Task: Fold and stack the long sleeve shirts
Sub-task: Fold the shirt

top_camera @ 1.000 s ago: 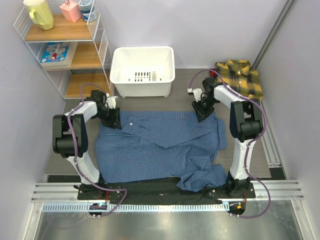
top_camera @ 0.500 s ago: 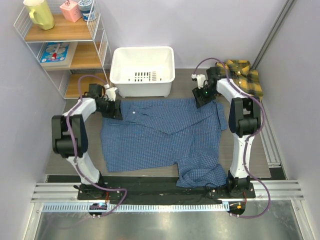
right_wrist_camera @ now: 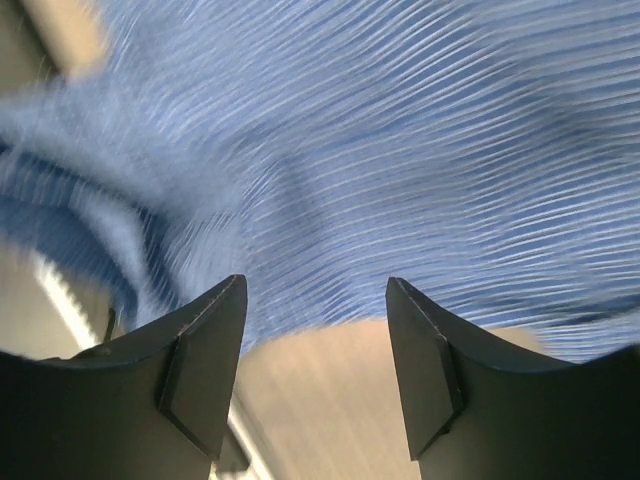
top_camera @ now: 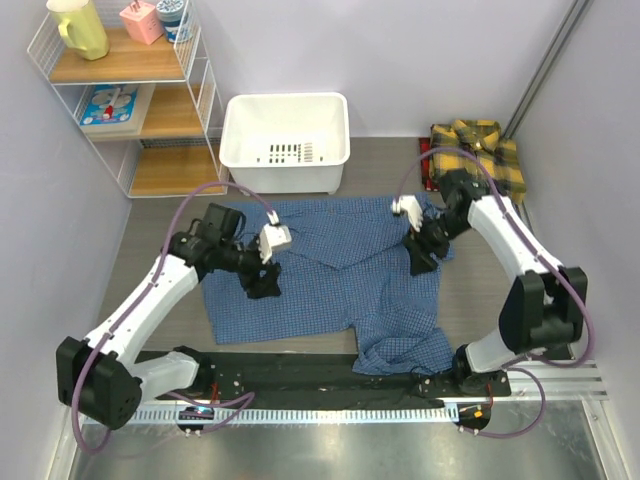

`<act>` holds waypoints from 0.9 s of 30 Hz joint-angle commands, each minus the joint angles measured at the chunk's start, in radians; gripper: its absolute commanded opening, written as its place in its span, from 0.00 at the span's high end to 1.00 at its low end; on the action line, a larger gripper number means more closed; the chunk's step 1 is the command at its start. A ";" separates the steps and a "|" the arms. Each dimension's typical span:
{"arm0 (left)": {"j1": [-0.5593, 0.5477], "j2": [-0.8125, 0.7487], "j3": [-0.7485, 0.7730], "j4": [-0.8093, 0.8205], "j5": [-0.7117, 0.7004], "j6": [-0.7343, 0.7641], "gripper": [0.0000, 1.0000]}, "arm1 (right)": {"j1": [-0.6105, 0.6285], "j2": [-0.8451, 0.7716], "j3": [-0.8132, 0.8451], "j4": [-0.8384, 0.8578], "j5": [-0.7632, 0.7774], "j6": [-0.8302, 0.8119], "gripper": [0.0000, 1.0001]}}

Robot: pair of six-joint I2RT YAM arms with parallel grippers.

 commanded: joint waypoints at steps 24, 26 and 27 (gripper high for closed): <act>-0.053 -0.214 -0.288 -0.239 -0.265 0.289 0.37 | 0.539 -0.304 -0.561 0.196 0.024 -0.067 0.45; -0.053 -0.223 -0.291 -0.242 -0.282 0.292 0.37 | 0.545 -0.280 -0.564 0.207 0.035 -0.049 0.43; -0.053 -0.223 -0.293 -0.243 -0.287 0.293 0.37 | 0.548 -0.275 -0.568 0.218 0.035 -0.035 0.43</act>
